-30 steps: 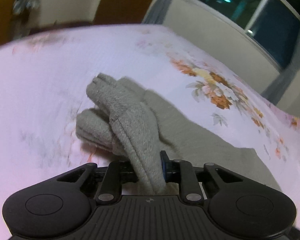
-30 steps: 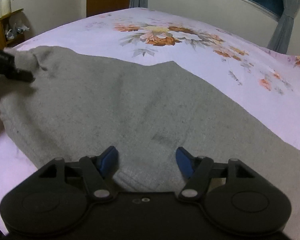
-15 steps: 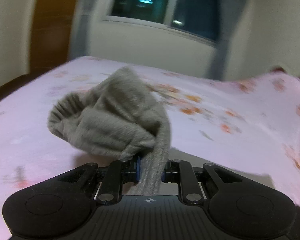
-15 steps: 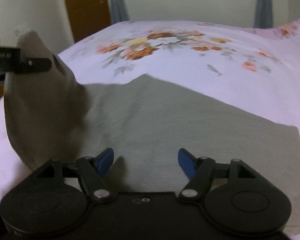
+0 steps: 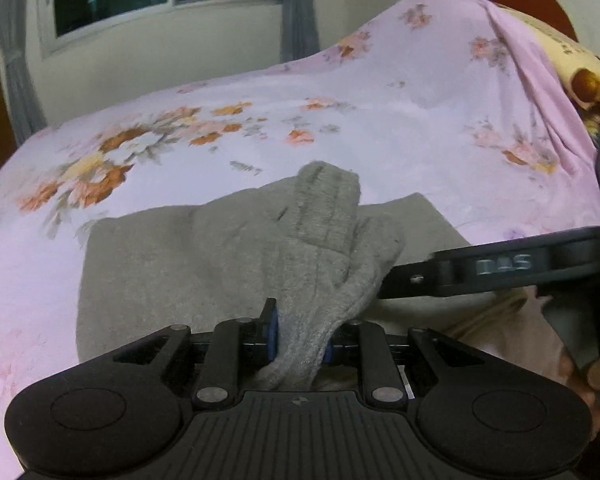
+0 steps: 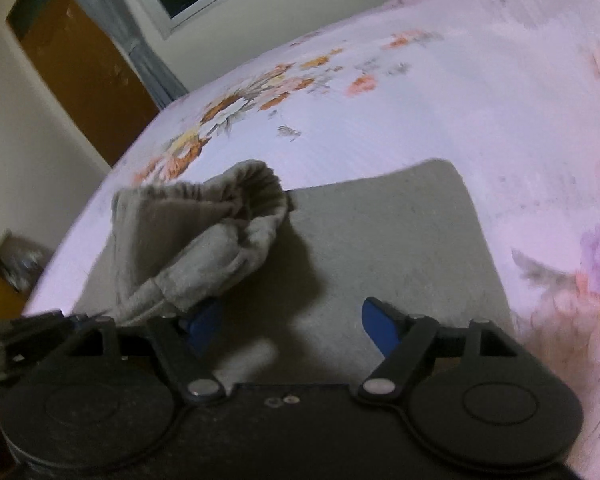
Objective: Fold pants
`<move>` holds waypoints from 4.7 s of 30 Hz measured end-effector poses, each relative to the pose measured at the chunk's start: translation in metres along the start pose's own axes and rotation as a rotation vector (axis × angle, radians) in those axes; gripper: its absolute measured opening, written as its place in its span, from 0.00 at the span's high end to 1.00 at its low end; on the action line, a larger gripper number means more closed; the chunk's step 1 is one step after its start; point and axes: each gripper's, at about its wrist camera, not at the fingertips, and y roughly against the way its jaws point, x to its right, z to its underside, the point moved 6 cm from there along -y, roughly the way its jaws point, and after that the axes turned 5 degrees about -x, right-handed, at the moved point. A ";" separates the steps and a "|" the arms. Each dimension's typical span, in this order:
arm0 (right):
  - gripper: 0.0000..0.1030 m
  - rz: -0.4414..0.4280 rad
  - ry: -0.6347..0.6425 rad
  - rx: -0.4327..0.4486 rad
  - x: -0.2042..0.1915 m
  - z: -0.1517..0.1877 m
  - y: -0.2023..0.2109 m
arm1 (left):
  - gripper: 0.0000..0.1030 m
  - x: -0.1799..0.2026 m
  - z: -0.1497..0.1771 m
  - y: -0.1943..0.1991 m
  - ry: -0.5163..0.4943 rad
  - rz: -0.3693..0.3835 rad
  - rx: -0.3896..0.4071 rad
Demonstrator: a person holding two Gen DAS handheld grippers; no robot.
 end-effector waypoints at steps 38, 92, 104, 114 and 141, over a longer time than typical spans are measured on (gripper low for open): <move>0.69 -0.090 0.004 0.120 -0.047 -0.027 0.025 | 0.26 -0.082 0.045 0.012 0.411 -0.029 0.004; 0.53 0.186 0.348 0.090 -0.028 -0.057 0.008 | 0.16 -0.022 -0.014 -0.054 0.179 -0.058 -0.103; 0.53 0.271 0.304 0.030 0.009 -0.072 -0.033 | 0.16 -0.034 -0.046 -0.112 0.153 -0.101 -0.136; 0.50 0.308 0.336 0.002 0.006 -0.084 -0.056 | 0.16 -0.038 -0.062 -0.140 0.169 -0.116 -0.152; 0.44 0.330 0.484 0.017 -0.009 -0.003 0.016 | 0.16 -0.001 0.018 -0.044 0.139 -0.076 -0.124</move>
